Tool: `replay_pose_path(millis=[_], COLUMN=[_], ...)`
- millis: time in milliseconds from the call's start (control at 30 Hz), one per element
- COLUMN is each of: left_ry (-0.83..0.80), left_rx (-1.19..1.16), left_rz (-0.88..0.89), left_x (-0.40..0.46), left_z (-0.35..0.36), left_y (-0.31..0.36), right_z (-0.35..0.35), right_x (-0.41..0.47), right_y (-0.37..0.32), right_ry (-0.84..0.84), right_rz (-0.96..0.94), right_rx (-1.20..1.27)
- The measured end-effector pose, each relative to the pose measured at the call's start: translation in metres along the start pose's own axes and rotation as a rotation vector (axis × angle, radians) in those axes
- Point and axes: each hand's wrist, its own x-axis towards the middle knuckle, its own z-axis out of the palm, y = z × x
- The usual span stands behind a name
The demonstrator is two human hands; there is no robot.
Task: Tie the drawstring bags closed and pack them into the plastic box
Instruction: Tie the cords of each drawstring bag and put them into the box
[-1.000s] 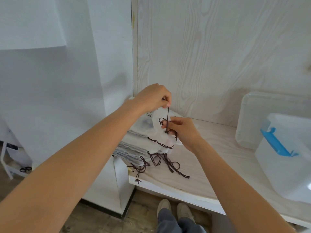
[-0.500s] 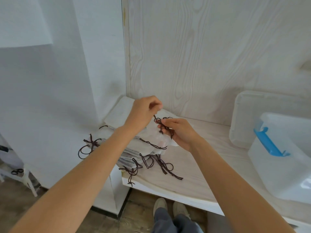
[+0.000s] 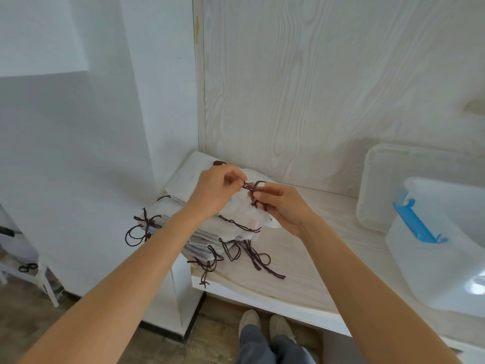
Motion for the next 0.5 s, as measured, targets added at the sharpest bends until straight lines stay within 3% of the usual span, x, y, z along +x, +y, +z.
replay_pose_path(millis=[167,233,367,500], left_ry=[0.0,0.027,0.054,0.094], left_rx=[-0.63,-0.731,-0.679,-0.38], left_rz=[-0.247,-0.279,-0.256,-0.187], left_x=[-0.008,-0.01,-0.012,-0.008], left_z=[0.008,0.01,0.014,0.018], left_y=[0.002,0.003,0.005,0.002], right_z=[0.008,0.012,0.015,0.017], right_x=[-0.002,0.0,0.001,0.002], right_y=[0.0,0.0,0.002,0.001], right_ry=[0.214,0.268,0.308,0.287], right_rz=[-0.214,-0.304,-0.381,-0.388], right_rx=[-0.241,-0.368,-0.621,-0.673])
